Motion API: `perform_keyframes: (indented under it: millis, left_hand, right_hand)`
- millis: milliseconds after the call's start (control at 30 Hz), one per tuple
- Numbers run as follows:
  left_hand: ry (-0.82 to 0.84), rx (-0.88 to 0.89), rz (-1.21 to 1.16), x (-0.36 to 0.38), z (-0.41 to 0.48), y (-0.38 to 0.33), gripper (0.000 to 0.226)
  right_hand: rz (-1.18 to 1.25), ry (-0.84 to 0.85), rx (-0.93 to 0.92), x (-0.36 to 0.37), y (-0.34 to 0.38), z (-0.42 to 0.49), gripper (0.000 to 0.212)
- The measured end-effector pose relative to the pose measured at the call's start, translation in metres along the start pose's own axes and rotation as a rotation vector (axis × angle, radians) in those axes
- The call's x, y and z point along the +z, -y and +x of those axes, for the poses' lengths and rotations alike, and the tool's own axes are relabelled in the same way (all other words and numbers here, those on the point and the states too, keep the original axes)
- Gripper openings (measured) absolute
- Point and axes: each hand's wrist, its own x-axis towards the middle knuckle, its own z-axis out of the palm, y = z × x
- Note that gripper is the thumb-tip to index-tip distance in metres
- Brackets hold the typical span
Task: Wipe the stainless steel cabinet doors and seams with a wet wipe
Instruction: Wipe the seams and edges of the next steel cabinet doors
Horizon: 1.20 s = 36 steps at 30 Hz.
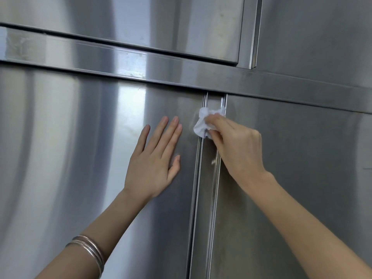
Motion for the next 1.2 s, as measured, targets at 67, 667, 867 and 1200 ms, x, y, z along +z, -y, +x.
perform_keyframes:
  millis: [67, 667, 867, 1200]
  left_hand:
    - [0.003, -0.001, -0.003, -0.001, 0.001, 0.000, 0.059]
    - [-0.006, 0.001, -0.002, 0.000, 0.001, -0.001, 0.060]
    - [-0.005, 0.003, 0.000, 0.001, 0.001, 0.000, 0.059]
    - [0.013, 0.018, -0.024, 0.000, 0.000, 0.000, 0.058]
  right_hand:
    - [-0.060, -0.027, -0.047, 0.001, -0.001, 0.000, 0.033]
    - [-0.083, 0.141, -0.187, -0.005, -0.010, 0.007, 0.010]
    - [-0.071, 0.129, -0.018, 0.001, -0.008, 0.025, 0.024]
    - [-0.129, 0.248, 0.006, 0.007, -0.001, 0.015, 0.051]
